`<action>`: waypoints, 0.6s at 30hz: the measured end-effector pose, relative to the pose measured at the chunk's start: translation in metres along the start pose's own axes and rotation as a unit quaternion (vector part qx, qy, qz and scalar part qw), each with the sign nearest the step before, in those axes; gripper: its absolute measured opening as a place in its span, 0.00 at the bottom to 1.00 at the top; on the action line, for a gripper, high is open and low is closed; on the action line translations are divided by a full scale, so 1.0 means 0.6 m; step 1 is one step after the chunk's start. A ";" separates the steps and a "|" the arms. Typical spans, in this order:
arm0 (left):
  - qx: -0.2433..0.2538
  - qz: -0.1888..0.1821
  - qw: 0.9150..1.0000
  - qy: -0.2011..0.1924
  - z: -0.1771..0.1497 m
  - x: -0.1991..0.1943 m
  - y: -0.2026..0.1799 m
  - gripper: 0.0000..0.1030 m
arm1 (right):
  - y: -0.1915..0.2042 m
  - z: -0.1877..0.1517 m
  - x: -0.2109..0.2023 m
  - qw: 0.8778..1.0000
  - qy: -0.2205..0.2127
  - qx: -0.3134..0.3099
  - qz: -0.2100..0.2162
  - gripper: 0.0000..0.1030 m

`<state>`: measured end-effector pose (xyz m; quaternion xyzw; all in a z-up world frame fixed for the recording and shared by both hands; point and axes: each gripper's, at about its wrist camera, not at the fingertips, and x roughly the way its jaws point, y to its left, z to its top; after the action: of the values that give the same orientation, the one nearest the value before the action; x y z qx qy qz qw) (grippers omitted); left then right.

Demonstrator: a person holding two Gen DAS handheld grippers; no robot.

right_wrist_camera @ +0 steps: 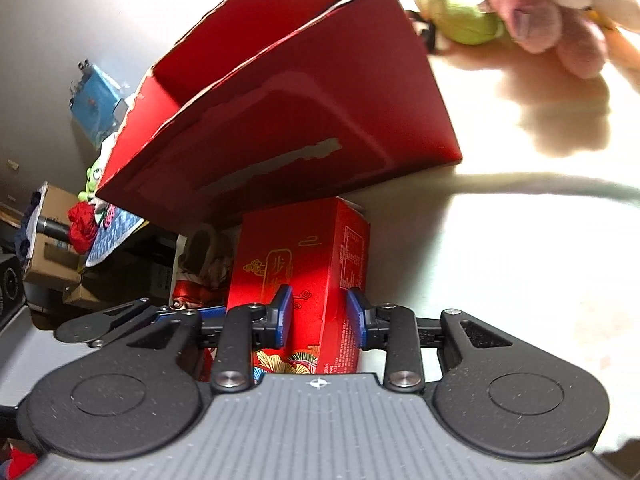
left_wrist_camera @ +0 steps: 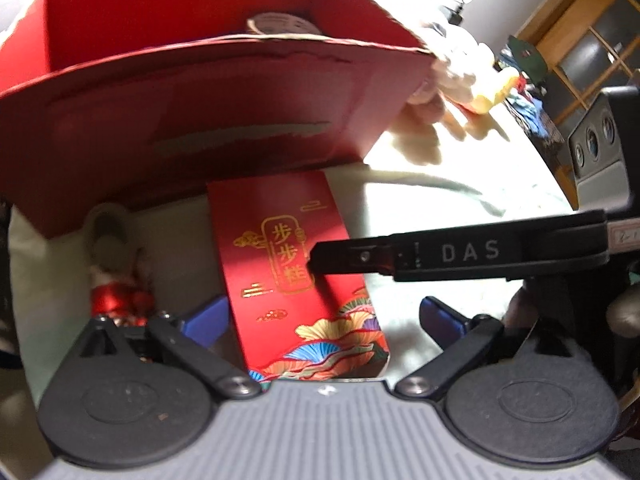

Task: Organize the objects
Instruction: 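Close the right gripper on the red gift box and lift it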

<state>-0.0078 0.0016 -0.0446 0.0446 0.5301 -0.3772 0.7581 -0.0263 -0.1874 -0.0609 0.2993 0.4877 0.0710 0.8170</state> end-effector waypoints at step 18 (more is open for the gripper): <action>0.096 -0.042 0.994 0.032 0.043 -0.017 -0.076 0.94 | 0.007 -0.007 -0.096 0.999 -0.029 0.022 -0.025 0.41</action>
<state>-0.0177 -0.0375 -0.0097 0.1067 0.5167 -0.4565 0.7164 -0.0588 -0.2054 -0.0165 0.3070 0.4729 0.0310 0.8253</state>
